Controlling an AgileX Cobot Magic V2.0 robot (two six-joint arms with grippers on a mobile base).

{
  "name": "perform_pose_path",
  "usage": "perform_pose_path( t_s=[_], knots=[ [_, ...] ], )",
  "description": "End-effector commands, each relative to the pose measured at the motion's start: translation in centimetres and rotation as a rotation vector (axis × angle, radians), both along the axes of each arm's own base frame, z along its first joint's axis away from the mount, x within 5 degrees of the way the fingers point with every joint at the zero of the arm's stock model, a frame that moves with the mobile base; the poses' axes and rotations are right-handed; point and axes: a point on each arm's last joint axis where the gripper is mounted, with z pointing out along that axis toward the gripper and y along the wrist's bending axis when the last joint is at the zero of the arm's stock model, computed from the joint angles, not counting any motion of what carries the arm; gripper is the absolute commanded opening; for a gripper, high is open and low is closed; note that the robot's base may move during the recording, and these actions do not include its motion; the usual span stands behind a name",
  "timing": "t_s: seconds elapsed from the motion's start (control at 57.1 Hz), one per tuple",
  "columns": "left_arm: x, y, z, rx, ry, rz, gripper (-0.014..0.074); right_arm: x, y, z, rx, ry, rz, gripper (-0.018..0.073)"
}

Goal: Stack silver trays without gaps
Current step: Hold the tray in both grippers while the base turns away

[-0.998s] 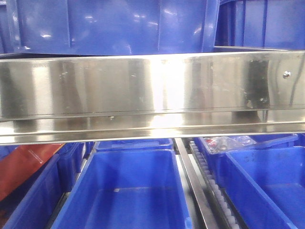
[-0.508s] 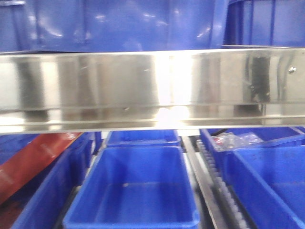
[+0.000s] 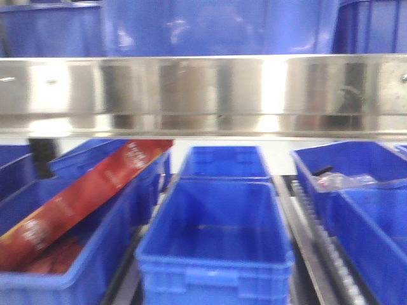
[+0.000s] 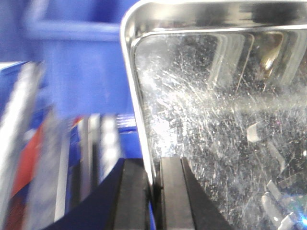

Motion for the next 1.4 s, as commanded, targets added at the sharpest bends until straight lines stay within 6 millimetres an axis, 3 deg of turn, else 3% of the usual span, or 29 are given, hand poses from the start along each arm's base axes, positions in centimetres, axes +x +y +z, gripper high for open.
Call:
perform_pose_path(
  t_s=[0.0, 1.383],
  knots=[
    [-0.45, 0.28, 1.08, 0.002, -0.06, -0.008, -0.0009, -0.21, -0.39, 1.17, -0.027, -0.075, -0.003, -0.0079],
    [-0.45, 0.28, 1.08, 0.002, -0.06, -0.008, -0.0009, -0.2, -0.39, 1.25, -0.025, -0.083, -0.004, -0.0079]
  ],
)
